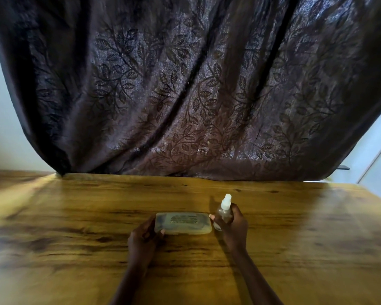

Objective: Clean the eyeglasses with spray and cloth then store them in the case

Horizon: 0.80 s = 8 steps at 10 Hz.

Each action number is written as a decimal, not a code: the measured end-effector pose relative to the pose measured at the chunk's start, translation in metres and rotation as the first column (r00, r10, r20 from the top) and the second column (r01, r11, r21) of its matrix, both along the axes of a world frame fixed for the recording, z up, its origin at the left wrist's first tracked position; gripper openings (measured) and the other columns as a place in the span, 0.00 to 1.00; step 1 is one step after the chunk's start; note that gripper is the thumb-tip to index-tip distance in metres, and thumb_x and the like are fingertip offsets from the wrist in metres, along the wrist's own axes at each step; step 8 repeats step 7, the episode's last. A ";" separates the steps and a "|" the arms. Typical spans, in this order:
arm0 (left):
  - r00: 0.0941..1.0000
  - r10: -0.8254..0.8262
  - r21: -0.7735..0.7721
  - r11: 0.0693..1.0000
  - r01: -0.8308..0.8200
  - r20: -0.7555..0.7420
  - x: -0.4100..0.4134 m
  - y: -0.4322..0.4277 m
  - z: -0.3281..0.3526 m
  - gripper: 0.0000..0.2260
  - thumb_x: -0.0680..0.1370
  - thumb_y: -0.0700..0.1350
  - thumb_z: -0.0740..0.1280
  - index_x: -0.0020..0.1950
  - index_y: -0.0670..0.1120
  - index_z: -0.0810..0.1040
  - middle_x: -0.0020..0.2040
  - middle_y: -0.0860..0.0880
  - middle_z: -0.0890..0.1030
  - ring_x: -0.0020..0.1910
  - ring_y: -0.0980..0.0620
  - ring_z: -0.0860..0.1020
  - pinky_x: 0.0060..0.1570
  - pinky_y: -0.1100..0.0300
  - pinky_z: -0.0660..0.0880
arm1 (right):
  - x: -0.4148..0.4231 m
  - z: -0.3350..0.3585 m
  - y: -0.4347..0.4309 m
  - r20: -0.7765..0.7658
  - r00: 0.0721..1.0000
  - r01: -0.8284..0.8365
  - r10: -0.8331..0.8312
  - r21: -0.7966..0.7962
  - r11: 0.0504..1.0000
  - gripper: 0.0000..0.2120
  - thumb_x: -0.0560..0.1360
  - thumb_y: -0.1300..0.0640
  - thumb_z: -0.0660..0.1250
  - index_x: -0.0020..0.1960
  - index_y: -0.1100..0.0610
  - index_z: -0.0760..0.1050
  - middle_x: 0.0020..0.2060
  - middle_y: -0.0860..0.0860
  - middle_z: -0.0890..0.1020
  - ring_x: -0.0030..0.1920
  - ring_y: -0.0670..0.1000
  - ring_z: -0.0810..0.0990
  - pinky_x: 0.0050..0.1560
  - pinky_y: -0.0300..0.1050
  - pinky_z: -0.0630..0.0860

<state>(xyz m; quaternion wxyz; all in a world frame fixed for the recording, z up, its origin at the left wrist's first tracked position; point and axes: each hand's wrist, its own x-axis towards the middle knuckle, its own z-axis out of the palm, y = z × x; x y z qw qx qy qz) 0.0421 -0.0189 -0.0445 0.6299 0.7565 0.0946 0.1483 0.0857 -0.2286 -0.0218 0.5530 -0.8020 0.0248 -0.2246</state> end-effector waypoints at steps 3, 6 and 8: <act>0.999 0.005 -0.068 0.998 -0.008 -0.044 0.000 -0.002 0.001 0.22 0.70 0.32 0.69 0.64 0.39 0.71 0.59 0.42 0.77 0.55 0.47 0.77 0.58 0.51 0.73 | 0.001 -0.001 0.001 -0.026 1.000 -0.011 0.011 0.000 1.000 0.23 0.63 0.62 0.77 0.55 0.61 0.75 0.39 0.49 0.80 0.36 0.39 0.75 0.32 0.27 0.70; 0.995 0.014 -0.110 0.994 -0.025 -0.094 0.001 -0.003 0.004 0.22 0.71 0.37 0.69 0.64 0.42 0.71 0.61 0.42 0.77 0.56 0.47 0.76 0.59 0.48 0.73 | -0.012 -0.003 0.002 -0.018 0.998 -0.062 0.066 0.157 0.986 0.36 0.67 0.59 0.75 0.70 0.58 0.63 0.60 0.55 0.77 0.54 0.50 0.78 0.53 0.45 0.78; 0.993 0.053 -0.153 0.986 -0.069 -0.104 0.001 -0.004 0.006 0.22 0.71 0.39 0.71 0.63 0.42 0.72 0.60 0.42 0.78 0.56 0.46 0.77 0.59 0.47 0.74 | -0.018 0.009 0.005 0.053 0.998 -0.046 0.034 0.254 0.966 0.35 0.69 0.60 0.72 0.72 0.58 0.60 0.66 0.54 0.71 0.63 0.46 0.72 0.61 0.47 0.73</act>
